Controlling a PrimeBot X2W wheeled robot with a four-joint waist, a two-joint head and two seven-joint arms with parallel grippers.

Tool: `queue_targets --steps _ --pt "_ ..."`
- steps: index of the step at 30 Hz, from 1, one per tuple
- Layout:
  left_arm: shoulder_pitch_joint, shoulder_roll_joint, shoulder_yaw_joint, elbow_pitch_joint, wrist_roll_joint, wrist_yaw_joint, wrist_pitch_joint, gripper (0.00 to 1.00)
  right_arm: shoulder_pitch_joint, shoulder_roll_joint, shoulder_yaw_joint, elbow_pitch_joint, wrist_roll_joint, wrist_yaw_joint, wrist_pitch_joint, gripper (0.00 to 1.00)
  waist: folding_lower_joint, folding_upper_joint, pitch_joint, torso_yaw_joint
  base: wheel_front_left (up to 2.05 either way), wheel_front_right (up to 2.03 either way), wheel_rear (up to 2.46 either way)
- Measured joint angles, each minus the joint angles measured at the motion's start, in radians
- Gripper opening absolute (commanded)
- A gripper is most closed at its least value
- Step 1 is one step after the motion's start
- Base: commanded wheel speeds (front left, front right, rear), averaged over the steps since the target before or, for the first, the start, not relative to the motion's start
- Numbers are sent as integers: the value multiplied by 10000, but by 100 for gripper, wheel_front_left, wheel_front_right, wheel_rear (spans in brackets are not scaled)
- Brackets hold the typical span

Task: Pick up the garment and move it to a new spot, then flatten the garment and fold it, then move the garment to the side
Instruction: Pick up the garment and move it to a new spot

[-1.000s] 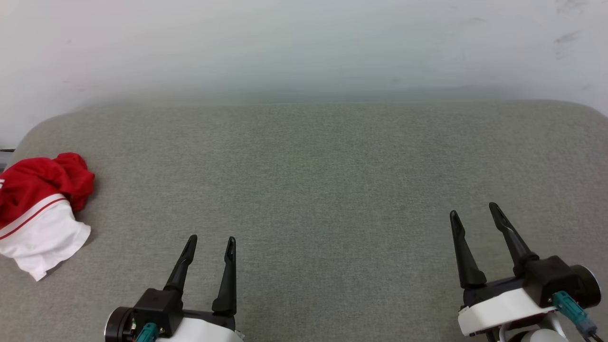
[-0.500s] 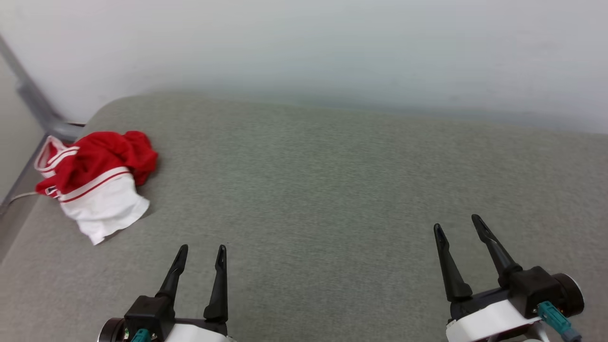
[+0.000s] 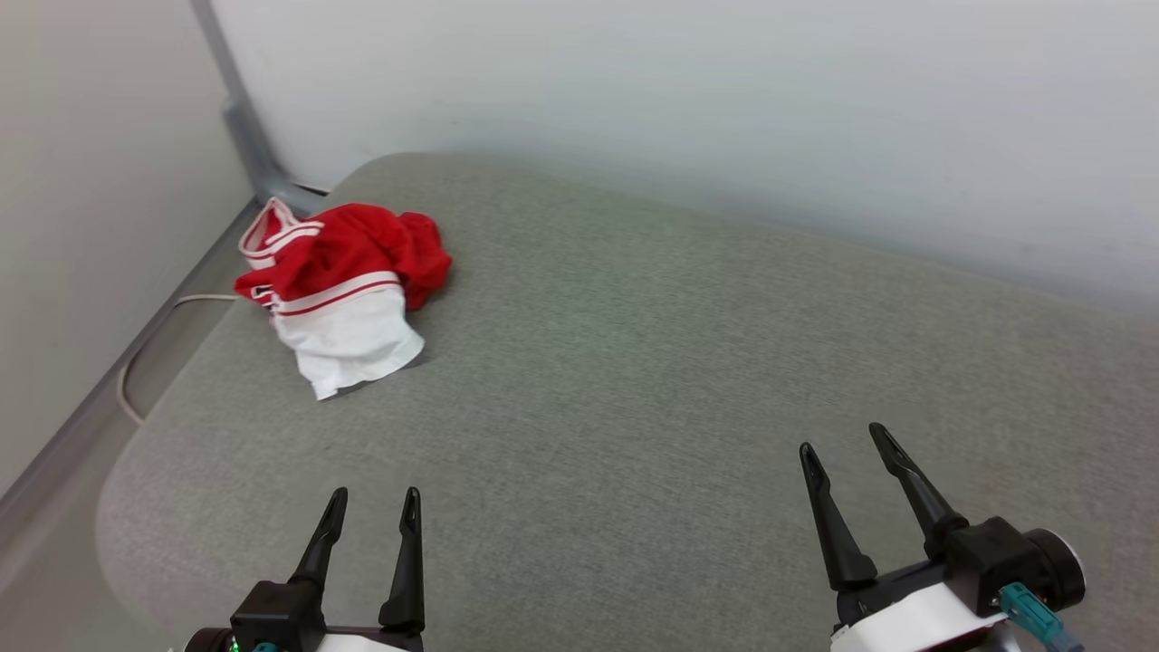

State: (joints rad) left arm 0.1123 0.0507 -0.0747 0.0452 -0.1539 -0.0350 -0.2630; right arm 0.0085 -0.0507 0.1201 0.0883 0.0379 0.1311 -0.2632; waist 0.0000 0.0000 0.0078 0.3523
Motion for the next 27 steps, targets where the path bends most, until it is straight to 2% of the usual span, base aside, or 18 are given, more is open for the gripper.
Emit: queue_targets --steps 7,12,22,27 --pt "31 0 38 4 23 0 0 100 27 0 167 75 69 0 0 100 0 0 -34 742 0 0 0" --pt "35 0 35 -15 29 2 0 100 27 0 192 115 69 0 0 100 0 0 -17 978 0 0 0" --pt "19 -2 249 211 -6 161 -2 100 -26 0 255 128 -117 0 0 100 0 0 249 757 0 0 0" --pt "-756 10 1003 571 33 -96 0 100 -227 2 257 -69 -468 0 0 100 0 0 815 528 0 0 0"
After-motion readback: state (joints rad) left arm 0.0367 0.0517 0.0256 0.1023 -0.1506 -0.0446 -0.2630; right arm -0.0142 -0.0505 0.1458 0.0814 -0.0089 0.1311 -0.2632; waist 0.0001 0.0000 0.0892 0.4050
